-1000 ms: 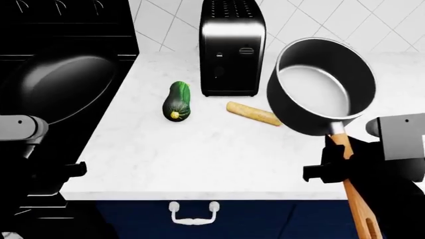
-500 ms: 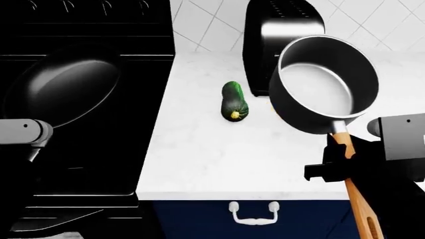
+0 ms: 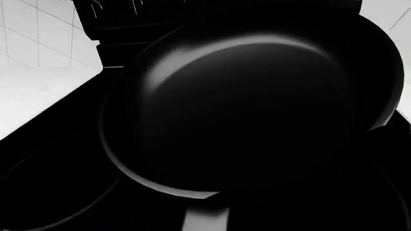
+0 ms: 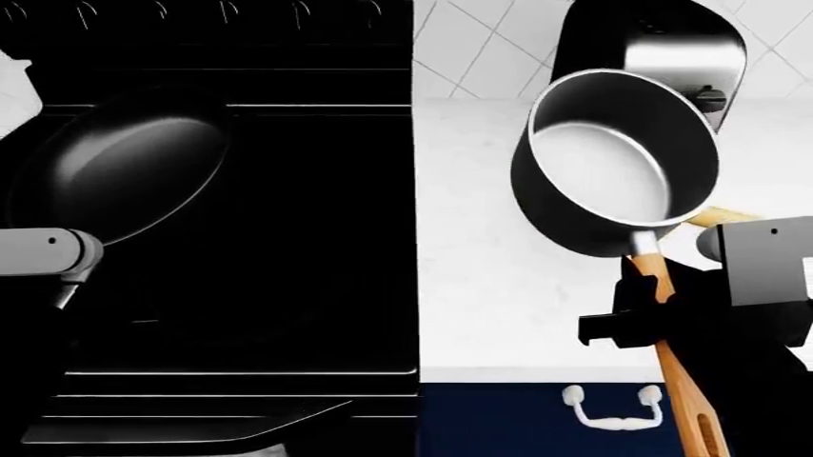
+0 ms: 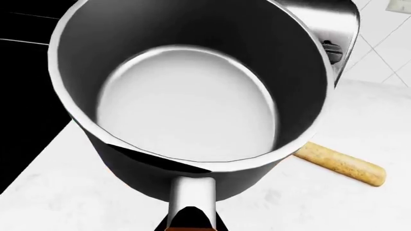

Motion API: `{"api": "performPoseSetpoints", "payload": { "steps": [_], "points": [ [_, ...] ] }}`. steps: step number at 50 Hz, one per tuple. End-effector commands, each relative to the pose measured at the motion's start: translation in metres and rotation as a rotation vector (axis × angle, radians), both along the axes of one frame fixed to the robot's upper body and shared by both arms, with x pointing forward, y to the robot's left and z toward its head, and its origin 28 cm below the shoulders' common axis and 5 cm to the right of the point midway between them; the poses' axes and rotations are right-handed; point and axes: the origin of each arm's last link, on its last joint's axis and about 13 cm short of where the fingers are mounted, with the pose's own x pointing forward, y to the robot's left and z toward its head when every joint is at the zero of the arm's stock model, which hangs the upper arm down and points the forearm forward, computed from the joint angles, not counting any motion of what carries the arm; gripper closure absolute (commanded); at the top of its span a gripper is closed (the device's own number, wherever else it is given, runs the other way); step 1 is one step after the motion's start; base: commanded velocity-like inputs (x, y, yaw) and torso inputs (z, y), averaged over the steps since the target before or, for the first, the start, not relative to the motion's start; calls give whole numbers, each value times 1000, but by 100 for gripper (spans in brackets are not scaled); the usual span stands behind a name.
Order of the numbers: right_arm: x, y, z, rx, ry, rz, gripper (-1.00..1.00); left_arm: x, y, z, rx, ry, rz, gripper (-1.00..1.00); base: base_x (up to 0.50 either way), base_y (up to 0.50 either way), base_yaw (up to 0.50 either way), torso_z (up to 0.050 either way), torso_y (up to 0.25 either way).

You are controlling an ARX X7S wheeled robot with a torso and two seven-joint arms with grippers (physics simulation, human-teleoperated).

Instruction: Place both pans onto different burners. Then place the zucchini and the sausage on different pans.

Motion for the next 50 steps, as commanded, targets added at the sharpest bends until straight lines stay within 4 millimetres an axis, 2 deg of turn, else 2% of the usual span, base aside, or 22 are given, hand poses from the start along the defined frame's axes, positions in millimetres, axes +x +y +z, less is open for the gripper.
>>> {"api": "performPoseSetpoints", "payload": {
  "steps": [1, 50],
  "points": [
    [4, -3, 5, -18, -47, -32, 100, 7, 9, 15, 2, -114, -86, 100, 0, 500, 0, 0, 0],
    [4, -3, 2, -17, -44, -37, 100, 8, 9, 13, 0, -111, -89, 100, 0, 500, 0, 1, 6]
  ]
}}
